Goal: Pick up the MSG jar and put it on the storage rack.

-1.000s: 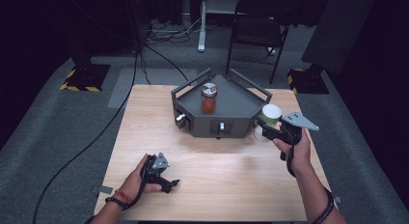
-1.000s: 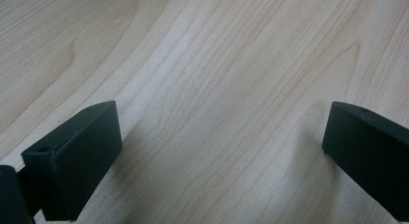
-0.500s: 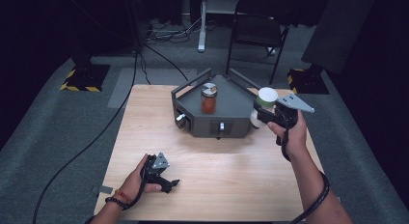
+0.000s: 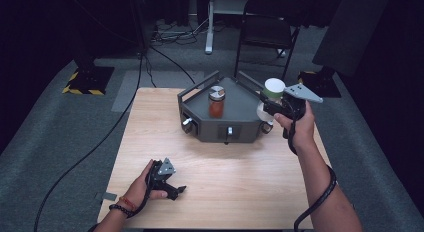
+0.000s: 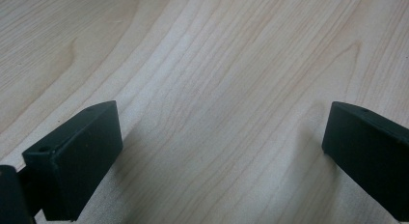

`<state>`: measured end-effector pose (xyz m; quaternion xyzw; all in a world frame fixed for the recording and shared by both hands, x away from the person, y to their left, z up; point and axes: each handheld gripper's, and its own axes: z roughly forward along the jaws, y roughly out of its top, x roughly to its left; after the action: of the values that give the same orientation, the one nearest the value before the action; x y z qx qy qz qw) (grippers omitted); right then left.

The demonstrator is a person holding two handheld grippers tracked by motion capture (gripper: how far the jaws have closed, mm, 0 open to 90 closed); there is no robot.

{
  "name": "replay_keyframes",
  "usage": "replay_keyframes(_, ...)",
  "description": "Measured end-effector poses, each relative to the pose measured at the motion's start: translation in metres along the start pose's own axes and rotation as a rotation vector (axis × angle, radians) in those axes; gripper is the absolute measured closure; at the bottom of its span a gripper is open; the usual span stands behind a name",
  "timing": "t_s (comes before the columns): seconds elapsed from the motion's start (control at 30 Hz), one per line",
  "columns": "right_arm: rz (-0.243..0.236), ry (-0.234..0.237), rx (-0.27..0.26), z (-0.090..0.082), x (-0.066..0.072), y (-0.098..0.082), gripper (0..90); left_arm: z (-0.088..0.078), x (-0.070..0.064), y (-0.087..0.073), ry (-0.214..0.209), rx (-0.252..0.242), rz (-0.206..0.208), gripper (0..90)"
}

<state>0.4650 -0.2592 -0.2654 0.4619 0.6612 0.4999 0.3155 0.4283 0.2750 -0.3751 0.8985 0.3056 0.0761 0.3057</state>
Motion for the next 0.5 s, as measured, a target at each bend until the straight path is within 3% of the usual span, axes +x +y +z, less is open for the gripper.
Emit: replay_keyframes(0.5, 0.015, -0.017, -0.007, 0.027, 0.0, 0.003, 33.3, 0.0, 0.0, 0.0, 0.0, 0.0, 0.0, 0.1)
